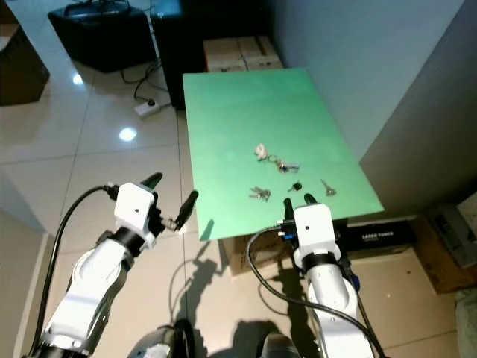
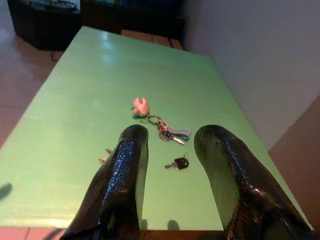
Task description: Hang keys on a hook
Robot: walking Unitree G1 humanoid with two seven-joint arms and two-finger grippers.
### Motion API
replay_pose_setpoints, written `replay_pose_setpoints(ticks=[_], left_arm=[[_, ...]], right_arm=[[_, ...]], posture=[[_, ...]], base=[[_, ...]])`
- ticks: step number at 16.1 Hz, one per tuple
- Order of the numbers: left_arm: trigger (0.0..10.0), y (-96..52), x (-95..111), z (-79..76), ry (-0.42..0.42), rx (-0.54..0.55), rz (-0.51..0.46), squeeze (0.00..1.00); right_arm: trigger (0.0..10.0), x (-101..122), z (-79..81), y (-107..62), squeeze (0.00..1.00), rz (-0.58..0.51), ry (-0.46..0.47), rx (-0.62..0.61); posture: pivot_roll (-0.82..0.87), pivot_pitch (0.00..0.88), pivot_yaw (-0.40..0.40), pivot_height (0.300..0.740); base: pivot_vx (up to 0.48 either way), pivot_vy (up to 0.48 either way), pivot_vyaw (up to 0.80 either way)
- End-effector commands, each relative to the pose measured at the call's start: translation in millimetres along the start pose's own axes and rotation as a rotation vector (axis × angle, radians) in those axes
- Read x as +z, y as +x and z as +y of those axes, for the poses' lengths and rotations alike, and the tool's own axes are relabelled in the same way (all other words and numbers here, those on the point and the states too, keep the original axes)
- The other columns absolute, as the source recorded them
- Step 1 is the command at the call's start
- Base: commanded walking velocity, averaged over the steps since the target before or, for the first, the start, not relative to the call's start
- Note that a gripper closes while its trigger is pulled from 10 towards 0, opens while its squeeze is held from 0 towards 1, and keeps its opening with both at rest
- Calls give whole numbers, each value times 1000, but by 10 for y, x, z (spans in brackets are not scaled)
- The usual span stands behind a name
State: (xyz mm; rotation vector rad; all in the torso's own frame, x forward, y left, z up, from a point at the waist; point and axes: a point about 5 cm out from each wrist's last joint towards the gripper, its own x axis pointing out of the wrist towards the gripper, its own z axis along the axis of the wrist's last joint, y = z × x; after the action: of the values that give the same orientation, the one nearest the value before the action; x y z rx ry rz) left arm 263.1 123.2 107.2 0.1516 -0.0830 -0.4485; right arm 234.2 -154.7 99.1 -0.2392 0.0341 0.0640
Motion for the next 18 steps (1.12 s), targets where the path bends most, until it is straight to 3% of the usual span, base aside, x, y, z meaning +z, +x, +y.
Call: replay_pose_setpoints(ticks=[1, 4, 10, 13, 15, 18], left_arm=[[10000, -5, 42, -25, 19, -21, -7, 0], [10000, 20, 74, 0, 24, -34, -11, 0], [10000, 55, 99, 9, 28, -52, -15, 0], [10000, 53, 101, 16, 31, -56, -12, 0], [10000, 42, 94, 26, 32, -54, -8, 0], [10000, 26, 82, 28, 33, -54, -3, 0]], right_arm=[[10000, -58, -28, -11, 0, 33, 32, -12], [10000, -100, -17, -33, 0, 51, 34, 1], [10000, -137, 7, -52, 0, 74, 16, 19], [10000, -154, 50, -58, 0, 86, -40, 70], [10000, -166, 37, -54, 0, 95, -3, 47], [10000, -191, 32, -52, 0, 109, -30, 52]], posture=[[-130, 173, 44, 740], [-131, 179, 61, 740], [-132, 185, 83, 740], [-128, 188, 83, 740], [-125, 189, 81, 740], [-125, 186, 81, 740]], base=[[345, 0, 0], [360, 0, -750], [359, 0, 0], [359, 0, 154], [360, 0, 359], [354, 0, 0]])
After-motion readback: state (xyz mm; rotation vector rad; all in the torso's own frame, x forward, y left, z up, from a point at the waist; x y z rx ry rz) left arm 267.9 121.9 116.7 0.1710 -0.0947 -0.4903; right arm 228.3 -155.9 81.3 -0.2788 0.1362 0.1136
